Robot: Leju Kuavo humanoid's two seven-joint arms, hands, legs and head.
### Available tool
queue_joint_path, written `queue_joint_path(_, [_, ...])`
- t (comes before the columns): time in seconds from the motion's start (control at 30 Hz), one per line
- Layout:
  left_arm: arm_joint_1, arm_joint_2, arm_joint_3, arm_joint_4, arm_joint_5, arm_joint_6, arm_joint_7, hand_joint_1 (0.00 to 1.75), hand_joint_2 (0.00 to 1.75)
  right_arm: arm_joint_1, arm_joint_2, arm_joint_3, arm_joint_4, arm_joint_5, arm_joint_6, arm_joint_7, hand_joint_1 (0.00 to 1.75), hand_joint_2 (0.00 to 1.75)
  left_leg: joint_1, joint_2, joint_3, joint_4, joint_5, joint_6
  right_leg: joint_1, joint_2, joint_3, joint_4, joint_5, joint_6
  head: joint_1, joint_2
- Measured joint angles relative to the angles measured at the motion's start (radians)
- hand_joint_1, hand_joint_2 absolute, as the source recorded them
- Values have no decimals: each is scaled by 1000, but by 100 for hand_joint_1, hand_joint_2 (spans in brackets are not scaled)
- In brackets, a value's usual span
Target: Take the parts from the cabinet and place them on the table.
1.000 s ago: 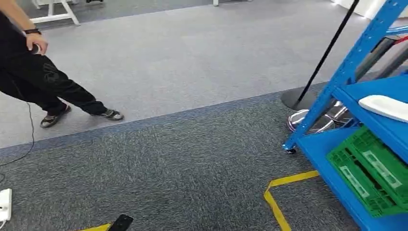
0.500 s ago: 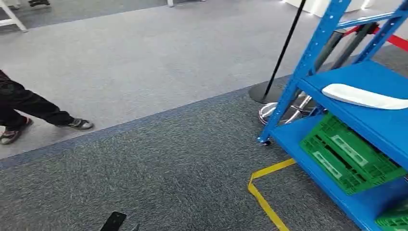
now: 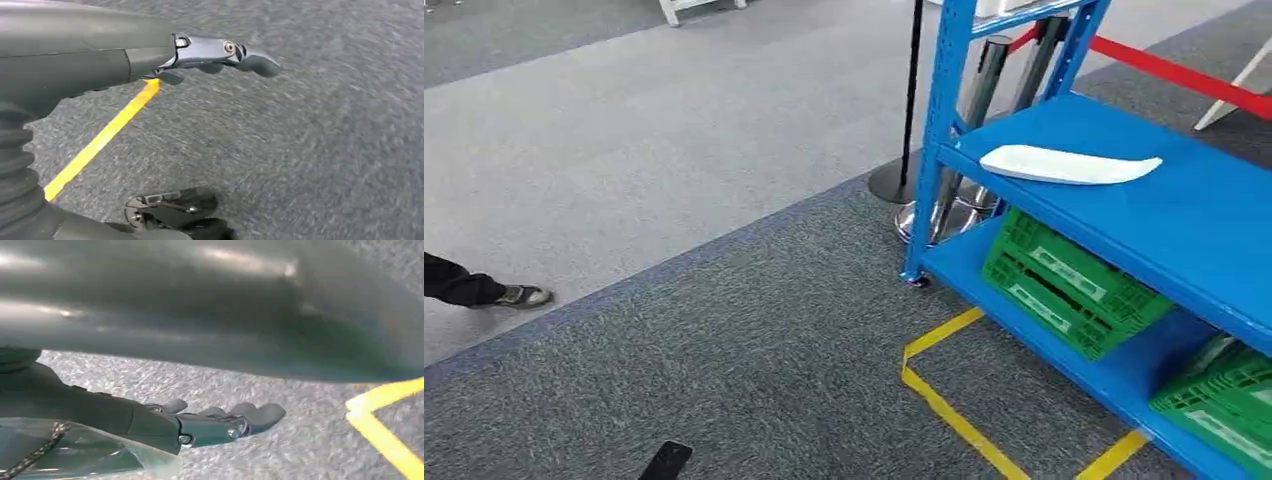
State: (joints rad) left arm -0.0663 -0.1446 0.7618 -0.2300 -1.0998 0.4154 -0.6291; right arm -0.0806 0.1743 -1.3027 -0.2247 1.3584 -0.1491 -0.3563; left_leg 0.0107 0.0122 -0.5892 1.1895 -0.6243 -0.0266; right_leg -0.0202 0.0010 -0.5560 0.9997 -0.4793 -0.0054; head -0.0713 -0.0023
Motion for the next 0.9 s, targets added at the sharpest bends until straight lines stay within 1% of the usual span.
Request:
queue_joint_path(0.03, [3,0,0,0,0,0,1,0,175,-2,0,0,0,0,-2,0,0,0,0,-3,-40,84,-29,0,2,16,-1,1,0,-1,-1,0])
queue_joint_path(0.07, [6,0,0,0,0,0,3,0,175,-1,0,0,0,0,-2,0,0,0,0,-3,-64,127,-33,1,4,31,-1,1,0,-1,-1,0])
queue_joint_path(0.1, [7,0,0,0,-1,0,4,0,175,2,0,0,0,0,-2,0,0,0,0,-3,-66,121,-13,4,6,45,1,1,0,-1,0,0])
queue_joint_path(0.13, [6,0,0,0,-2,-2,4,0,175,3,0,0,0,0,-2,1,0,0,0,-5,-49,72,30,9,7,60,2,1,0,-1,-1,0])
queue_joint_path(0.17, [5,0,0,0,-2,-3,5,0,175,3,0,0,0,0,-2,1,0,0,-1,-14,-13,-19,88,17,9,78,4,1,1,-1,0,0])
queue_joint_path(0.2, [5,0,0,0,-3,-3,6,0,175,2,0,0,0,0,-2,1,0,0,-2,-35,24,-110,133,25,9,92,5,1,1,0,-1,0])
queue_joint_path(0.23, [5,4,0,0,-3,-3,8,0,175,2,3,0,1,0,-2,1,0,0,-3,-91,47,-171,144,36,5,100,2,1,3,3,0,0])
queue_joint_path(0.27, [5,3,0,0,-3,-4,9,0,175,-1,4,0,1,0,-2,1,0,0,0,-95,53,-192,142,39,11,116,-4,7,2,9,1,0])
queue_joint_path(0.3, [4,5,0,0,-5,-4,13,0,175,0,4,0,1,0,-2,1,0,0,-4,-87,52,-190,139,34,5,125,-11,6,6,16,-1,0])
queue_joint_path(0.33, [4,5,0,0,-5,-5,14,0,175,3,4,0,1,0,-2,1,0,0,-7,-80,52,-190,139,35,0,136,-14,3,9,24,0,0])
queue_joint_path(0.37, [3,3,0,0,-8,-4,15,0,175,6,4,0,1,0,-2,1,0,0,-8,-70,54,-195,142,38,0,146,-21,-3,12,33,-1,0])
queue_joint_path(0.4, [2,-2,-1,0,-10,-5,15,0,175,8,2,0,1,-1,-2,1,0,0,7,-54,60,-217,153,42,3,148,-24,1,10,37,1,0])
queue_joint_path(0.43, [0,1,-1,0,-10,-5,15,0,175,11,2,0,1,-2,-2,0,0,0,4,-43,65,-224,156,45,8,86,-35,20,-8,39,2,0])
queue_joint_path(0.47, [-1,1,-1,0,-10,-5,15,0,175,8,2,0,1,-3,-2,2,0,0,3,-29,64,-225,157,51,8,41,-64,78,-50,42,11,0])
queue_joint_path(0.5, [2,0,-1,0,-11,-5,16,0,175,4,2,0,1,-3,-2,3,0,0,2,-13,63,-225,157,51,8,19,-104,159,-94,45,13,0])
queue_joint_path(0.53, [6,0,-1,0,-11,-6,18,0,175,1,2,1,2,-2,-1,3,0,0,0,5,63,-225,156,52,6,10,-142,240,-129,50,10,0])
queue_joint_path(0.57, [8,-1,-1,0,-13,-6,18,0,175,2,2,1,2,-3,-1,3,0,0,-1,21,62,-224,155,51,4,7,-168,296,-145,54,11,0])
queue_joint_path(0.6, [8,-2,-1,0,-13,-6,18,0,175,4,2,1,2,-3,-1,4,0,0,-1,33,62,-224,155,50,3,5,-169,301,-135,57,11,0])
queue_joint_path(0.63, [8,-2,-1,0,-13,-6,18,0,175,7,0,1,2,-3,-1,5,0,0,0,45,63,-224,153,48,0,1,-146,263,-106,60,12,0])
queue_joint_path(0.67, [7,-3,-1,0,-13,-6,18,0,175,9,-2,1,2,-3,-1,6,0,0,2,57,65,-222,150,44,-2,-7,-101,182,-64,63,12,0])
queue_joint_path(0.7, [7,-4,-1,0,-13,-6,19,0,175,9,-3,1,2,-3,0,7,0,0,4,68,67,-218,146,38,-3,-30,-40,74,-20,65,12,0])
queue_joint_path(0.73, [6,-4,-1,0,-13,-6,20,0,175,6,-3,1,2,-3,0,7,0,0,1,78,69,-210,141,29,-3,-73,-1,0,-12,66,12,0])
queue_joint_path(0.77, [6,-2,-1,0,-13,-6,22,0,175,3,-3,2,2,-3,1,8,0,0,-5,85,66,-203,132,21,-1,-70,8,0,-12,50,12,0])
queue_joint_path(0.8, [6,-3,-1,0,-13,-5,23,0,175,2,-3,3,2,-3,1,8,0,0,-6,92,68,-204,133,17,1,-57,5,5,-12,40,6,0])
queue_joint_path(0.87, [3,-4,-1,0,-15,-6,24,0,175,6,-3,3,2,-2,1,9,0,0,-4,106,76,-205,135,9,4,-40,-7,9,-13,28,8,0])
queue_joint_path(0.9, [1,-5,-1,0,-16,-6,24,0,175,8,-3,3,2,-2,1,10,0,0,0,105,77,-204,128,2,0,-30,1,4,-10,18,8,0])
